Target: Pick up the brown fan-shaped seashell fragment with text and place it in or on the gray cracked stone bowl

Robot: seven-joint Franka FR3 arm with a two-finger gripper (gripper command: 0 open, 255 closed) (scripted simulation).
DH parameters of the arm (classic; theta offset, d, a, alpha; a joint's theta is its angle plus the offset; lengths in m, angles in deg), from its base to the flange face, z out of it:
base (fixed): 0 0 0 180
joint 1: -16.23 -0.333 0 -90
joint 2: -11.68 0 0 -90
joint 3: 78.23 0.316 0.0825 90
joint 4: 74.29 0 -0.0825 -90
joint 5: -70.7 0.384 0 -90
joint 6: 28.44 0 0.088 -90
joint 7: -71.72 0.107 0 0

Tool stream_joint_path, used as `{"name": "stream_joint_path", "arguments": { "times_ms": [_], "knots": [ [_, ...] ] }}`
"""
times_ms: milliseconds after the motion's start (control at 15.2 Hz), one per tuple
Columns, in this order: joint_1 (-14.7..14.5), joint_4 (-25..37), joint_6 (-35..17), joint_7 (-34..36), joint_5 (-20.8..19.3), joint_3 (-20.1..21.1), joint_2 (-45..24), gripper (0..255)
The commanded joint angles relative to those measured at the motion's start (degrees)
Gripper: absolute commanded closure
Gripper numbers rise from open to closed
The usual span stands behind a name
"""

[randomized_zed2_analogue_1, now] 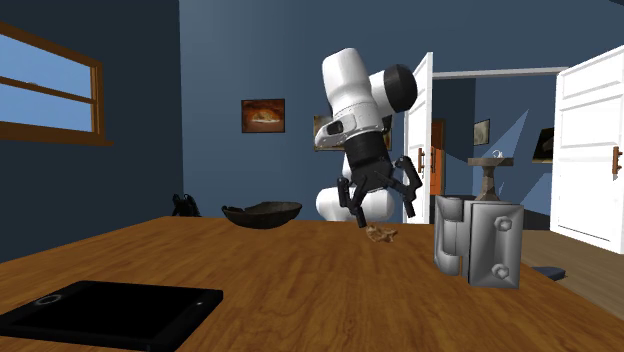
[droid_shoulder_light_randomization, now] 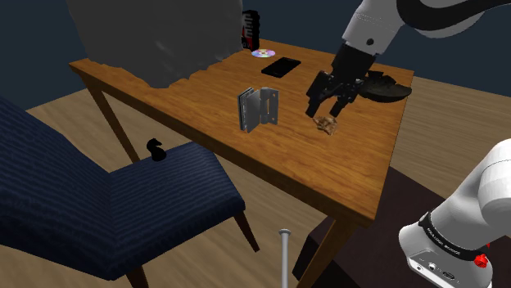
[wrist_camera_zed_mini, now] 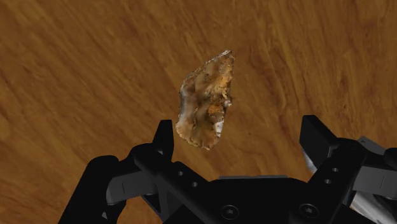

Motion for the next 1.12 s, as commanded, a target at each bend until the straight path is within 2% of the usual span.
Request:
{"name": "stream_joint_path", "arguments": {
  "times_ms": [0, 528, 594, 1056],
  "knots": [
    [-0.2, -1.0, -1.8, -0.1, 0.5, 0.5, -0.7, 0],
    [-0.3, -1.3, -2.3, -0.1, 0.6, 0.6, -0.8, 0],
    [-0.3, -1.3, -2.3, -0.1, 0.6, 0.6, -0.8, 255],
    [-0.3, -1.3, -2.3, -0.1, 0.6, 0.6, -0.8, 255]
  ]
}}
